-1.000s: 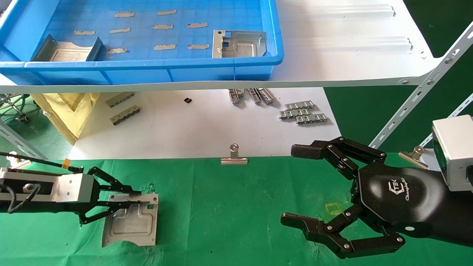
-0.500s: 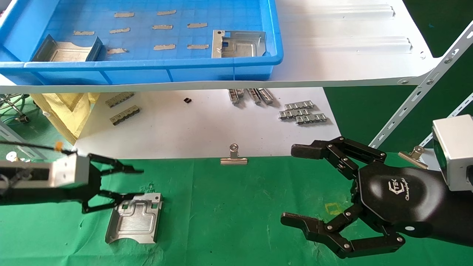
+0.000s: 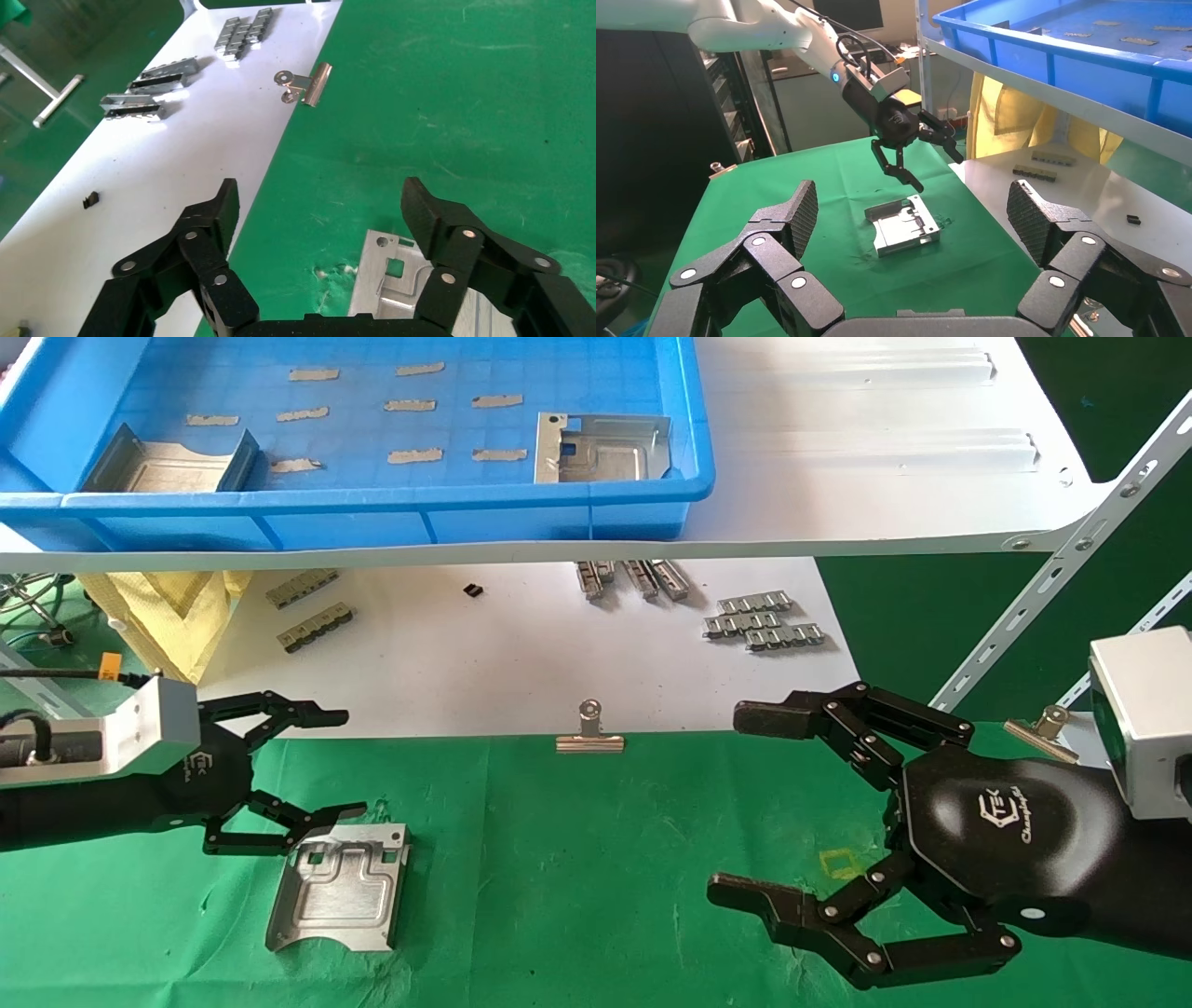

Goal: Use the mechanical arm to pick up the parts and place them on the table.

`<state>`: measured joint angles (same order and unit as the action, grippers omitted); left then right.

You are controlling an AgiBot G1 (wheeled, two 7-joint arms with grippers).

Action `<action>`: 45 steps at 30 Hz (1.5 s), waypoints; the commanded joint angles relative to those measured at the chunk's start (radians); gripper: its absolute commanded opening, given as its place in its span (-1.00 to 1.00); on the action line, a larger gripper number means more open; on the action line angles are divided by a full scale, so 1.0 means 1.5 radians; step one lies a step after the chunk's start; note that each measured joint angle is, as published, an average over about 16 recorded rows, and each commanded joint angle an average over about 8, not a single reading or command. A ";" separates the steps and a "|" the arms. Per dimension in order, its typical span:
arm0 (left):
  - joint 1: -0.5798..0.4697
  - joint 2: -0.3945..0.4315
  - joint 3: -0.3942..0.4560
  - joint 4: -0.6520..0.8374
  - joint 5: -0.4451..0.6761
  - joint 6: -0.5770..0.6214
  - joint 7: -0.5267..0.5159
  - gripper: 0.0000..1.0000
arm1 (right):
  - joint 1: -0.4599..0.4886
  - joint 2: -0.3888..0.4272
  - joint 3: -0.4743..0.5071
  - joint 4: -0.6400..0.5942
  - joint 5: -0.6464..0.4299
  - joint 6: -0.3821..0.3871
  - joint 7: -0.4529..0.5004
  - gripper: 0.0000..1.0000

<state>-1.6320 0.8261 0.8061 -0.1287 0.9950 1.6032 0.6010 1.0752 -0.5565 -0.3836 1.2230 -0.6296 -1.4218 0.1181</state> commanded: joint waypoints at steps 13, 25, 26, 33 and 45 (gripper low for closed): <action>0.056 -0.022 -0.053 -0.121 -0.023 -0.011 -0.077 1.00 | 0.000 0.000 0.000 0.000 0.000 0.000 0.000 1.00; 0.131 -0.051 -0.124 -0.276 -0.060 -0.026 -0.184 1.00 | 0.000 0.000 0.000 0.000 0.000 0.000 0.000 1.00; 0.138 -0.053 -0.130 -0.289 -0.062 -0.027 -0.193 1.00 | 0.000 0.000 0.000 0.000 0.000 0.000 0.000 1.00; 0.182 -0.070 -0.172 -0.380 -0.084 -0.035 -0.256 1.00 | 0.000 0.000 0.000 0.000 0.000 0.000 0.000 1.00; 0.258 -0.099 -0.244 -0.537 -0.121 -0.050 -0.364 1.00 | 0.000 0.000 0.000 0.000 0.000 0.000 0.000 1.00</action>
<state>-1.2453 0.6771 0.4408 -0.9328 0.8136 1.5283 0.0551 1.0752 -0.5565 -0.3837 1.2229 -0.6296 -1.4218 0.1181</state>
